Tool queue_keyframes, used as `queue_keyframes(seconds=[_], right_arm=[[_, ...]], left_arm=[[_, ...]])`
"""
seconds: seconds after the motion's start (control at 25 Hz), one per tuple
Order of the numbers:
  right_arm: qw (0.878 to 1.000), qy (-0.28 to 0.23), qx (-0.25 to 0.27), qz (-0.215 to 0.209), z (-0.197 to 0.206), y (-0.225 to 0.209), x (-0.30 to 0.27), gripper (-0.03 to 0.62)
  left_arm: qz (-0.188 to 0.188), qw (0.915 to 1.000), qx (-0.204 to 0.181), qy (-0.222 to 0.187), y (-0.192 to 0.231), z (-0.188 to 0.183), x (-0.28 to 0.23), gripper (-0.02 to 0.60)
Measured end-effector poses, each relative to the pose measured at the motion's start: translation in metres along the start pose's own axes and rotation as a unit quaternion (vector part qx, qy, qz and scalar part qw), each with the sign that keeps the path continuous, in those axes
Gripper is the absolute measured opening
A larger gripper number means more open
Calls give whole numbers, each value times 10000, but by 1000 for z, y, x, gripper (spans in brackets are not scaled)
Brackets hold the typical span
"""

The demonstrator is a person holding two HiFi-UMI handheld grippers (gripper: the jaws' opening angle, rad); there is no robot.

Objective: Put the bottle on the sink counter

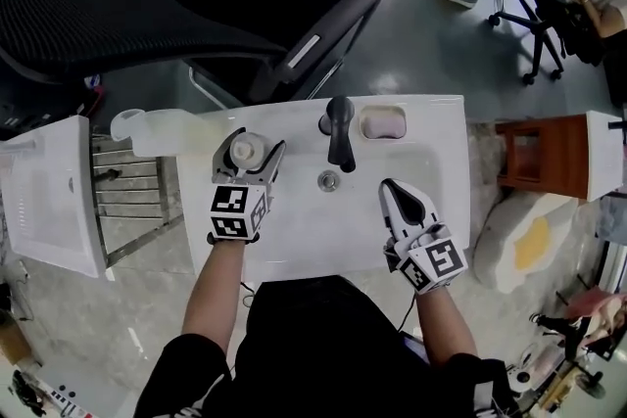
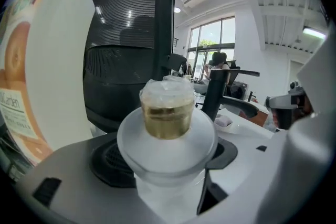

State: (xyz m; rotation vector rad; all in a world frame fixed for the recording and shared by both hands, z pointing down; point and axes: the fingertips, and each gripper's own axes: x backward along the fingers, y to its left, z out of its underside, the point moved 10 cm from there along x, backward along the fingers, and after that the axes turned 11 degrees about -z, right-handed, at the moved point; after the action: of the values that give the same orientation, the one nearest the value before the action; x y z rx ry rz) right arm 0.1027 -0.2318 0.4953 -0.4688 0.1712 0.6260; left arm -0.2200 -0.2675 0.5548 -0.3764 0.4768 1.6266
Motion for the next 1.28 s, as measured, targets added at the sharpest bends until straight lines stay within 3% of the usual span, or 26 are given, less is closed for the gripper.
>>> queue_keyframes(seconds=[0.2, 0.72, 1.28], right_arm=[[9998, 97, -80, 184, 7, 1, 5, 32], [9980, 92, -190, 595, 25, 8, 21, 32], [9975, 69, -235, 658, 28, 9, 31, 32]], left_arm=[[-92, 9998, -157, 83, -1, 2, -18, 350], [-549, 9977, -88, 394, -5, 4, -56, 350], [-1028, 9920, -569, 466, -17, 10, -63, 350]])
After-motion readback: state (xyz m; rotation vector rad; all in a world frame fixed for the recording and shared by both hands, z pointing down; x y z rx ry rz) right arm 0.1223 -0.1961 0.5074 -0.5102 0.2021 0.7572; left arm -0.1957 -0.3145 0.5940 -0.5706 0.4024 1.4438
